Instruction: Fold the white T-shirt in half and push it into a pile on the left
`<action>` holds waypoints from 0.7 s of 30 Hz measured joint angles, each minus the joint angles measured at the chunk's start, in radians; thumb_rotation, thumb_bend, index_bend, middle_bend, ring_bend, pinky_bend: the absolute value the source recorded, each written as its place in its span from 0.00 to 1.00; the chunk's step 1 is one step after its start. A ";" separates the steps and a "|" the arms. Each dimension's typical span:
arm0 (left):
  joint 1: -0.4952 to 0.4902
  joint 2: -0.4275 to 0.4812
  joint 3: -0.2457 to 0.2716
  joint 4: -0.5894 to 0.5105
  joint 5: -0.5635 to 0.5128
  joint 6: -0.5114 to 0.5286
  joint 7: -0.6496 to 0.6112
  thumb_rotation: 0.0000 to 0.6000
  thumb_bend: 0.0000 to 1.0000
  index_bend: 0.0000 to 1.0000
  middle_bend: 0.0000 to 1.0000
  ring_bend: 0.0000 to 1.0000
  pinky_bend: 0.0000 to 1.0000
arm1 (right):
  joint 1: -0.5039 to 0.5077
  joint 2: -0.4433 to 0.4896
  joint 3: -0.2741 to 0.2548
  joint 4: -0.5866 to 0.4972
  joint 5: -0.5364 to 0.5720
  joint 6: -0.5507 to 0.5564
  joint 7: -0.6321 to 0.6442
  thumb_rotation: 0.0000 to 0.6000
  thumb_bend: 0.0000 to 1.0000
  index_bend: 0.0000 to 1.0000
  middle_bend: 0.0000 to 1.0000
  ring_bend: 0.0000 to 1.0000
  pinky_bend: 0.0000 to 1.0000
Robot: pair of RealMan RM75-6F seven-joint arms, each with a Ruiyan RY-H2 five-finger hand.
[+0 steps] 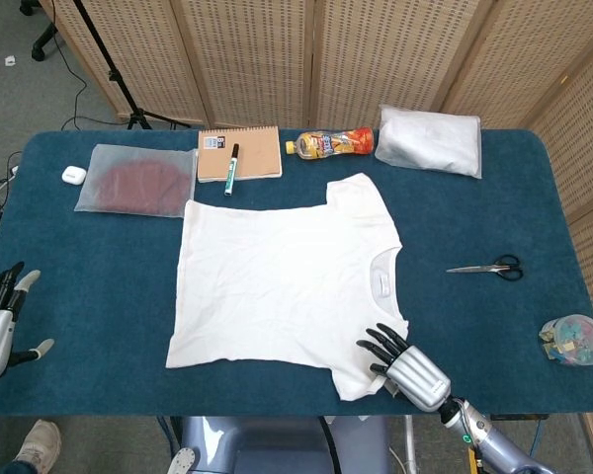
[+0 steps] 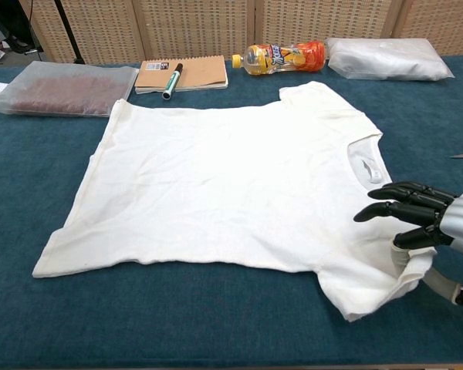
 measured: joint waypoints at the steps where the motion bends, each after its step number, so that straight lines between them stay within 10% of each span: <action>1: -0.006 -0.010 0.004 0.017 0.010 -0.008 -0.014 1.00 0.00 0.13 0.00 0.00 0.00 | 0.000 0.000 -0.001 0.000 0.000 0.002 0.000 1.00 0.67 0.59 0.17 0.00 0.00; 9: -0.075 -0.107 0.065 0.150 0.135 -0.103 -0.227 1.00 0.00 0.34 0.00 0.00 0.00 | 0.004 0.015 -0.004 -0.025 0.018 -0.001 0.011 1.00 0.70 0.59 0.18 0.00 0.00; 21: -0.143 -0.260 0.145 0.337 0.249 -0.161 -0.349 1.00 0.03 0.35 0.00 0.00 0.00 | 0.008 0.040 -0.002 -0.052 0.043 -0.010 0.006 1.00 0.72 0.59 0.18 0.00 0.00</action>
